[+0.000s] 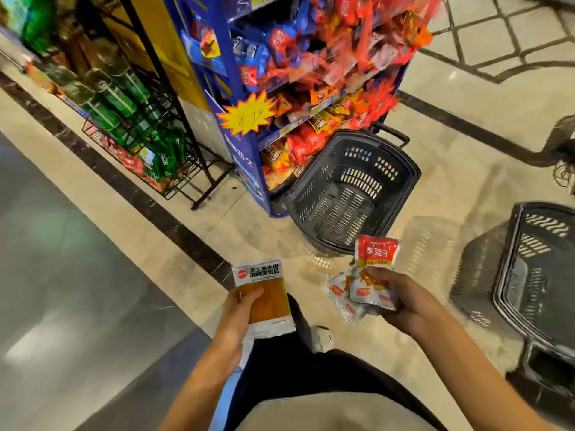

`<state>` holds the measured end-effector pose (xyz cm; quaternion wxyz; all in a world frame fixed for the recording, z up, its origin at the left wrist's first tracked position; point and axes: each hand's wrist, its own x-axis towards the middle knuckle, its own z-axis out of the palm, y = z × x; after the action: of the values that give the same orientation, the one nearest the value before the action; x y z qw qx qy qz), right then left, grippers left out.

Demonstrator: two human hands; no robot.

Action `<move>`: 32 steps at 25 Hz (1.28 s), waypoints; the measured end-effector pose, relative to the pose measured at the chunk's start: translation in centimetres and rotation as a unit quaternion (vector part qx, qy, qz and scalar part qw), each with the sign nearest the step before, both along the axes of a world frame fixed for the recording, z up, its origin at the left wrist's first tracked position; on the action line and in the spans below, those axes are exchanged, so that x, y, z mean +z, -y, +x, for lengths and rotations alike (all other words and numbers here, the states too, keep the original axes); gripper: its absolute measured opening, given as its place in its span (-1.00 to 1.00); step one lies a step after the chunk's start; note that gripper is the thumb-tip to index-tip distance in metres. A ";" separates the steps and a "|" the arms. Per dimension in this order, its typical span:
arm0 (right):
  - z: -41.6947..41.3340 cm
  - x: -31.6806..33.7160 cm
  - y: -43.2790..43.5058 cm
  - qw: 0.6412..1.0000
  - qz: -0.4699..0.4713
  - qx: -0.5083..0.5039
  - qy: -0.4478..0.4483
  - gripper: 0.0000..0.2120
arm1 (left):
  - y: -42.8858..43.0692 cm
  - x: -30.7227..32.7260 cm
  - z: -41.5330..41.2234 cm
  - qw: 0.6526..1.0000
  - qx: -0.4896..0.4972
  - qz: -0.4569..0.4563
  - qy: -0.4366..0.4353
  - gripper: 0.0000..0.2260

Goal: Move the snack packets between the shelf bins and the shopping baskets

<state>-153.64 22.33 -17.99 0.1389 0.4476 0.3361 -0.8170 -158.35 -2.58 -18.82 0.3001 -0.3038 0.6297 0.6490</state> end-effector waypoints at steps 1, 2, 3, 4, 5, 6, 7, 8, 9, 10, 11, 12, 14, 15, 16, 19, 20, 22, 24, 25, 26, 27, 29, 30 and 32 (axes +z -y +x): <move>-1.8 -0.5 -0.1 1.000 0.004 -0.003 0.006 -0.88 | -0.5 -0.5 -2.7 1.000 -0.017 0.001 0.001 -0.78; -3.9 -1.2 -0.4 1.000 0.007 -0.020 0.013 -0.89 | -1.1 -1.1 -6.1 0.999 -0.045 0.000 0.002 -0.77; -5.8 -1.8 -0.6 0.999 0.006 -0.046 0.021 -0.90 | -1.7 -1.8 -9.4 0.997 -0.081 0.000 0.002 -0.75; -7.7 -2.2 -0.8 0.997 0.001 -0.071 0.027 -0.90 | -2.5 -1.8 -12.5 0.993 -0.115 -0.002 0.006 -0.73; -9.6 -2.4 -1.1 0.996 -0.004 -0.089 0.025 -0.87 | -3.5 -2.0 -15.5 0.989 -0.145 0.002 0.006 -0.72; -11.3 -2.7 -1.3 0.994 -0.007 -0.108 0.026 -0.81 | -4.8 -1.8 -18.4 0.984 -0.177 0.006 0.008 -0.74; -12.7 -3.2 -1.6 0.991 -0.010 -0.131 0.027 -0.75 | -6.2 -2.2 -21.1 0.977 -0.212 0.012 0.013 -0.77; -13.9 -3.7 -2.1 0.989 -0.008 -0.147 0.028 -0.71 | -7.8 -2.3 -23.3 0.970 -0.243 0.017 0.023 -0.77; -15.0 -4.4 -2.7 0.986 0.000 -0.164 0.031 -0.70 | -9.5 -3.0 -25.2 0.962 -0.269 0.018 0.031 -0.76; -16.1 -5.4 -3.7 0.982 0.008 -0.183 0.037 -0.70 | -11.6 -3.9 -27.1 0.954 -0.296 0.016 0.037 -0.72; -17.2 -6.7 -4.8 0.978 0.019 -0.201 0.051 -0.68 | -13.5 -5.5 -28.6 0.949 -0.312 0.008 0.040 -0.69; -18.3 -8.4 -6.1 0.975 0.030 -0.210 0.068 -0.66 | -15.5 -7.3 -30.0 0.946 -0.322 -0.003 0.040 -0.66; -20.1 -13.4 -8.7 0.968 0.054 -0.217 0.112 -0.67 | -19.5 -12.4 -32.3 0.933 -0.356 -0.029 0.036 -0.68; -21.0 -16.7 -9.9 0.965 0.066 -0.216 0.134 -0.69 | -21.4 -16.0 -33.2 0.924 -0.376 -0.049 0.039 -0.70; -21.8 -19.7 -10.9 0.963 0.073 -0.210 0.153 -0.70 | -23.0 -19.2 -33.8 0.918 -0.389 -0.067 0.045 -0.72; -24.0 -30.2 -13.2 0.957 0.110 -0.199 0.180 -0.81 | -26.9 -32.1 -35.4 0.904 -0.411 -0.106 0.055 -0.70; -24.7 -34.0 -13.7 0.956 0.123 -0.194 0.184 -0.83 | -27.7 -36.8 -35.7 0.895 -0.426 -0.118 0.055 -0.68; -25.8 -41.0 -14.0 0.955 0.135 -0.179 0.193 -0.82 | -28.5 -46.0 -36.0 0.875 -0.458 -0.148 0.058 -0.71; -26.4 -47.0 -14.1 0.954 0.137 -0.172 0.202 -0.79 | -29.0 -53.5 -36.3 0.851 -0.489 -0.177 0.072 -0.77; -26.6 -49.3 -14.0 0.958 0.123 -0.166 0.200 -0.78 | -29.0 -56.2 -36.5 0.834 -0.506 -0.202 0.084 -0.74; -26.8 -51.0 -13.8 0.962 0.099 -0.158 0.198 -0.78 | -28.7 -58.2 -36.7 0.816 -0.523 -0.225 0.097 -0.64; -26.8 -53.0 -13.5 0.966 0.073 -0.148 0.199 -0.80 | -28.3 -60.2 -36.6 0.799 -0.538 -0.244 0.116 -0.52; -26.7 -56.1 -12.9 0.969 0.038 -0.133 0.204 -0.83 | -27.4 -63.2 -36.3 0.782 -0.546 -0.267 0.140 -0.44; -26.5 -57.2 -12.5 0.972 0.027 -0.120 0.201 -0.84 | -26.9 -64.1 -36.1 0.783 -0.538 -0.274 0.149 -0.48; -26.5 -58.9 -12.0 0.971 0.036 -0.108 0.208 -0.88 | -26.7 -65.3 -35.8 0.792 -0.523 -0.280 0.142 -0.70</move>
<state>-180.14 34.34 -76.86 0.1005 0.6464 0.2781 -0.7033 -194.12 24.16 -84.12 0.5819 -0.0875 0.7968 0.1373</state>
